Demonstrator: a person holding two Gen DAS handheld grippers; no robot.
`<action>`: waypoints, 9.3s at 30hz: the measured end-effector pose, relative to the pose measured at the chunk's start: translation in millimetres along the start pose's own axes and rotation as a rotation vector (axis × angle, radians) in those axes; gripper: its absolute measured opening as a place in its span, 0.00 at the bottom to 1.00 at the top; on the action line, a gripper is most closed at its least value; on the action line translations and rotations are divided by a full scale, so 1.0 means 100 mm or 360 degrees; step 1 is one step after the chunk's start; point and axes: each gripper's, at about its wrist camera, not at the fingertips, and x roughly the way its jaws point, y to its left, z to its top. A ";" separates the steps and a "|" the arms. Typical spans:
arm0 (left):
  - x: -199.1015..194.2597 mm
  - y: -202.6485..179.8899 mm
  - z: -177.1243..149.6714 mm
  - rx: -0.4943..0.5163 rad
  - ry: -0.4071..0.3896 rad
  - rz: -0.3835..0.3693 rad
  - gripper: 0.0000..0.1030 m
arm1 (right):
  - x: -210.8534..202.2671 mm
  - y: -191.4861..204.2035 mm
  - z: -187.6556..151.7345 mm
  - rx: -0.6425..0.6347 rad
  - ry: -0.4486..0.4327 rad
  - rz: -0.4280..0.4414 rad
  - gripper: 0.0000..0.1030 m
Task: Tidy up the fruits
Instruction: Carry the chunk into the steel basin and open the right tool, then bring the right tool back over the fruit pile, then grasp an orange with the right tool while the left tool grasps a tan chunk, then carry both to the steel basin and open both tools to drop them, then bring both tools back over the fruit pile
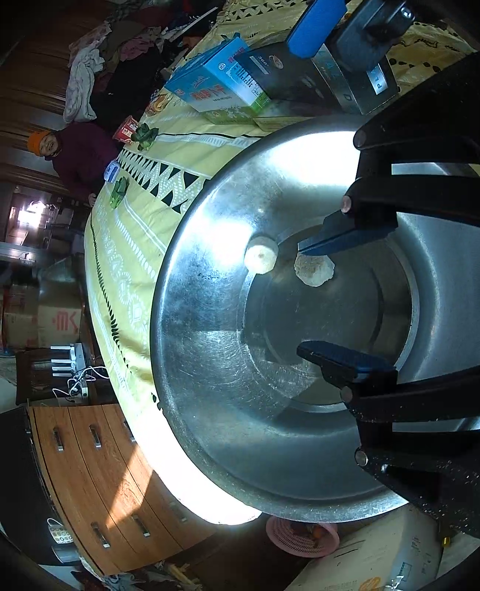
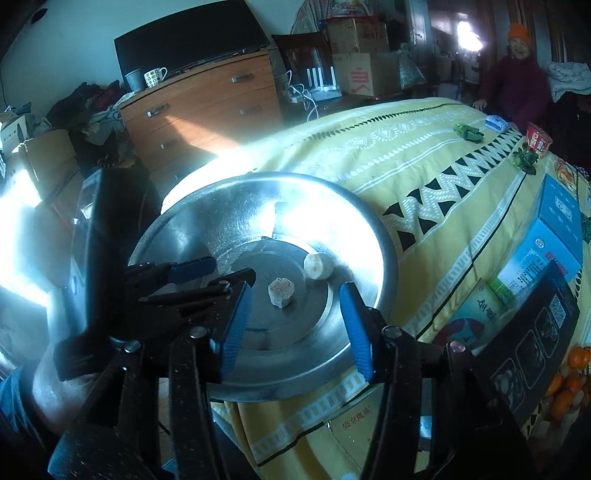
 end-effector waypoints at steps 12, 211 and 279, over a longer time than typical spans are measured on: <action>-0.68 -0.63 0.01 0.0082 -0.0319 -0.0279 0.48 | -1.42 -0.51 -1.52 -0.0260 -0.0549 -0.1191 1.00; -0.14 0.12 0.21 -0.0099 -0.0150 -0.0227 0.37 | 0.16 -0.26 0.14 0.0090 -0.0009 0.0191 0.43; -0.88 -3.90 -1.05 0.1063 -0.0168 -0.0371 0.87 | -2.58 -1.84 -2.28 0.0814 -0.0354 -0.0829 0.81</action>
